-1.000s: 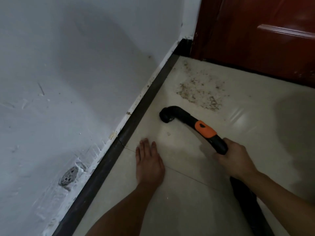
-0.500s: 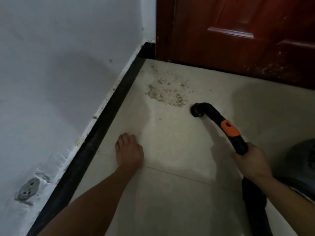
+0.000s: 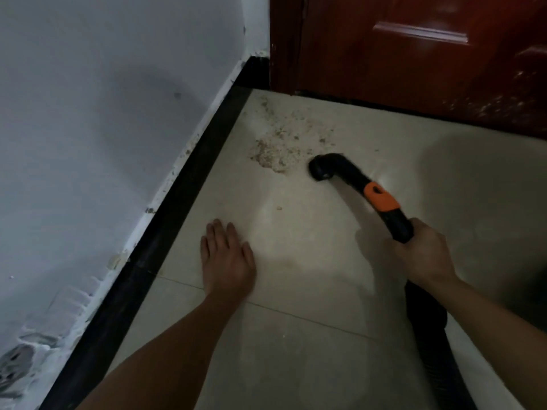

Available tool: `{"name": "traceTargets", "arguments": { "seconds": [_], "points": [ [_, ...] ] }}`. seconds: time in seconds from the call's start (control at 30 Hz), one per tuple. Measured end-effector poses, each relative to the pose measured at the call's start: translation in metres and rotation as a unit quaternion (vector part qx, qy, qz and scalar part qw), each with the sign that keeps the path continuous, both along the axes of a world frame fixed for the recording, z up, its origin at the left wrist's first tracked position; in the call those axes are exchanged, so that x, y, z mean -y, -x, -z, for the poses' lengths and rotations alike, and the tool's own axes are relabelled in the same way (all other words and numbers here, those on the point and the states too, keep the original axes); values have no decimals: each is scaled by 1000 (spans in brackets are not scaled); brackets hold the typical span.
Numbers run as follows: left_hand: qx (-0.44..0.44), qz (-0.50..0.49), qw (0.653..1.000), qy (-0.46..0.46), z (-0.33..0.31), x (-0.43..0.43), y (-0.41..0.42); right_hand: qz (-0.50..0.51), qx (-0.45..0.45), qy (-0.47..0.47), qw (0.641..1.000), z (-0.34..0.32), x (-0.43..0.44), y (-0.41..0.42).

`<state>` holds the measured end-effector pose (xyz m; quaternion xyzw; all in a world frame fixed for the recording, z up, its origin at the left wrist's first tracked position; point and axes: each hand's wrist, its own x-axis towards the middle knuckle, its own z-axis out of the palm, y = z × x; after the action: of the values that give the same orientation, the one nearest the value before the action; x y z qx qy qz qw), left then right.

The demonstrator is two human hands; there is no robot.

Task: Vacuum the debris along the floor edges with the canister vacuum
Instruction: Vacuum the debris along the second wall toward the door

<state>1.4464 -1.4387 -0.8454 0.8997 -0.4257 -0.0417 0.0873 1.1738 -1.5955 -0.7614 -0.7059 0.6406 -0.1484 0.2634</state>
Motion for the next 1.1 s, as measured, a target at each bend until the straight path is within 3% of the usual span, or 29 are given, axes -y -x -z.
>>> {"name": "traceTargets", "arguments": {
  "seconds": [0.07, 0.2, 0.37, 0.5, 0.63, 0.77, 0.93, 1.1],
  "points": [
    [-1, 0, 1000, -5, 0, 0, -1, 11, -2, 6, 1000, -2, 9, -11],
    [-3, 2, 1000, -5, 0, -4, 0, -76, -9, -19, 997, -2, 9, -28],
    [-2, 7, 1000, -9, 0, -2, -1, -22, -8, 10, 1000, -4, 22, -50],
    [-11, -2, 1000, -5, 0, -3, 0, -120, -26, 3, 992, 3, 13, -64],
    [-17, 2, 1000, -3, 1, -1, 1, -76, -31, 36, 996, 3, 26, -78],
    [-22, -3, 1000, -1, 3, -3, 0, -129, -39, 25, 991, 7, 31, -102],
    [-19, -5, 1000, 3, 5, 0, -1, -85, -29, 31, 995, 1, 55, -125],
    [-27, -1, 1000, -6, 4, -3, -2, -174, -21, 5, 985, 6, 42, -130]
  ]
}}
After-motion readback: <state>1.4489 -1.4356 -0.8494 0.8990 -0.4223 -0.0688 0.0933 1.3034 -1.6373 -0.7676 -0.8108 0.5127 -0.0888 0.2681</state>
